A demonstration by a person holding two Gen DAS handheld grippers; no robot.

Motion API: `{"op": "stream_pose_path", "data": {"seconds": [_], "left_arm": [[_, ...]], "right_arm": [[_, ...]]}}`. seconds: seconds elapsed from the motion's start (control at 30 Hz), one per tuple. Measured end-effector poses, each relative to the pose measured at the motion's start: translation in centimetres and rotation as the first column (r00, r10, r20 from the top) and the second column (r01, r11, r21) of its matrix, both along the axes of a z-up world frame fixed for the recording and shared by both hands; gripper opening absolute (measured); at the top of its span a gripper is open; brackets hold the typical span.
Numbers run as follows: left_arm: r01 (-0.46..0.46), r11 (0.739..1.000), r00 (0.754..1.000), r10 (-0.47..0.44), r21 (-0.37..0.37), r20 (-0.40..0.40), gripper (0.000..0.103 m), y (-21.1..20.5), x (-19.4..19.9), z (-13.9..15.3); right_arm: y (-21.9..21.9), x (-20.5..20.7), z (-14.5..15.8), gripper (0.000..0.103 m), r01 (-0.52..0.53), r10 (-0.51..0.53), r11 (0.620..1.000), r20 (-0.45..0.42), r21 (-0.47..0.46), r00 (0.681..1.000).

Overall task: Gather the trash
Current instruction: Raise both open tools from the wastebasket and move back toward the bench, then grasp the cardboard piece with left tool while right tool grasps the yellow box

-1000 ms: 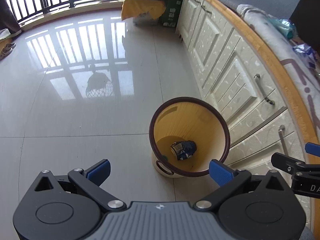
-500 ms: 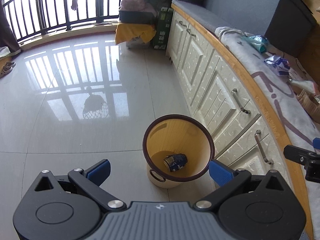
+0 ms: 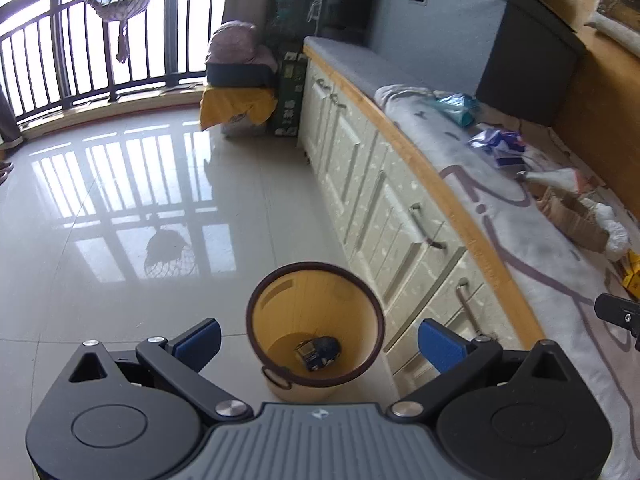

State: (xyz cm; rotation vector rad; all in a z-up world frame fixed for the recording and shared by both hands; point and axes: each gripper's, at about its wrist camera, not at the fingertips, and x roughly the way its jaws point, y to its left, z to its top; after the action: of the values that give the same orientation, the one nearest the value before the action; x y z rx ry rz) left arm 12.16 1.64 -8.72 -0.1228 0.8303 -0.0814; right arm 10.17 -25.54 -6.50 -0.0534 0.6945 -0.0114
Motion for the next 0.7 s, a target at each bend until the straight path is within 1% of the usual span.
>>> {"op": "stream_pose_path", "data": {"seconds": [0.2, 0.4, 0.5, 0.6, 0.7], "left_arm": [[0.047, 0.999, 0.998, -0.046, -0.02, 0.048, 0.103, -3.4, -0.4, 0.4], [0.116, 0.992, 0.987, -0.109, -0.051, 0.116, 0.103, -7.3, -0.7, 0.6], [0.151, 0.987, 0.982, -0.143, -0.06, 0.12, 0.103, -9.4, -0.2, 0.3], [0.195, 0.979, 0.976, -0.188, -0.065, 0.11, 0.103, -11.7, 0.5, -0.1], [0.25, 0.966, 0.964, -0.242, -0.06, 0.108, 0.103, -14.3, 1.2, -0.3]], "right_arm": [[-4.7, -1.9, -0.4, 0.103, 0.1, -0.099, 0.995, 0.057, -0.015, 0.993], [-9.1, -3.4, -1.8, 0.103, 0.21, -0.21, 0.978, 0.091, 0.013, 0.974], [-11.1, -3.9, -2.5, 0.103, 0.263, -0.265, 0.964, 0.101, 0.03, 0.959], [-13.2, -3.9, -3.1, 0.103, 0.315, -0.317, 0.948, 0.087, 0.036, 0.944], [-15.1, -4.0, -3.8, 0.103, 0.374, -0.376, 0.927, 0.095, 0.041, 0.922]]}}
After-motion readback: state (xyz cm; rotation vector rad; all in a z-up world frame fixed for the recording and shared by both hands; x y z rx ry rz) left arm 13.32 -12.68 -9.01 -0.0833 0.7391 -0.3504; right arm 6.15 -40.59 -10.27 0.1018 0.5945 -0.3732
